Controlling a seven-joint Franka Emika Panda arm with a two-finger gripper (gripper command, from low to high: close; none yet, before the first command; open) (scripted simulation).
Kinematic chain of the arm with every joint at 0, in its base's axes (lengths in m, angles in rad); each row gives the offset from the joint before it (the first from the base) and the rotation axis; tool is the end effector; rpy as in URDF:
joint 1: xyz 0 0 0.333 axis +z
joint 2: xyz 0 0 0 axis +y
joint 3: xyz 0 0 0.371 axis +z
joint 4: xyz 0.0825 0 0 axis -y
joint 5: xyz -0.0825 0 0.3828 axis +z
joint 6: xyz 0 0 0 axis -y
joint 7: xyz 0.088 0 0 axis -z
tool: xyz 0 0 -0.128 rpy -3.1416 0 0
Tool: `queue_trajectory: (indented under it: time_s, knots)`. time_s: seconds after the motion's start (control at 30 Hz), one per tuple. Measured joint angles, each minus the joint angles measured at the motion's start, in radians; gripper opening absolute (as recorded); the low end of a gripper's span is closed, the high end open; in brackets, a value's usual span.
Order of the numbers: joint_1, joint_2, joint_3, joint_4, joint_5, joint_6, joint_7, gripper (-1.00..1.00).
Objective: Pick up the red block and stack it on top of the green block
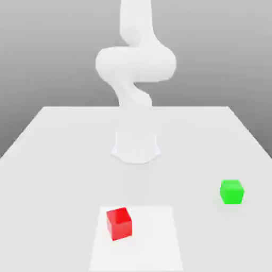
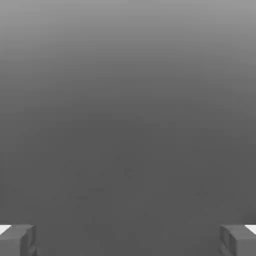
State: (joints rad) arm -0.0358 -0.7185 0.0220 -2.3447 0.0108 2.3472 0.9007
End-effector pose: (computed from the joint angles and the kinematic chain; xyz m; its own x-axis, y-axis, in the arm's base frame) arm 0.3554 -0.0014 0.6896 0.4509 -0.7913 0.4128 -0.6010 -0.6112 -0.5150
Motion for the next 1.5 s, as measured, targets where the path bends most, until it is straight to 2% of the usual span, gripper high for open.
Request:
queue_trajectory:
  time_s: [0.33,0.6,0.73,0.93,0.97,1.2,1.4,1.5]
  knots:
    - [-0.144,0.328,0.104,-0.18,0.027,0.191,0.421,0.0]
    - [-0.226,0.588,0.156,-0.322,0.003,0.341,0.784,0.0]
    - [-0.251,0.719,0.156,-0.391,-0.021,0.418,0.97,0.0]
    - [-0.205,0.935,0.087,-0.379,-0.125,0.591,1.084,0.0]
    - [-0.191,0.966,0.07,-0.374,-0.137,0.617,1.094,-1.0]
    - [-0.188,0.971,0.067,-0.374,-0.14,0.624,1.096,-1.0]
    - [-0.215,0.779,0.12,-0.403,-0.038,0.462,1.021,-1.0]
    - [-0.147,0.735,0.154,-0.411,-0.02,0.428,0.943,-1.0]
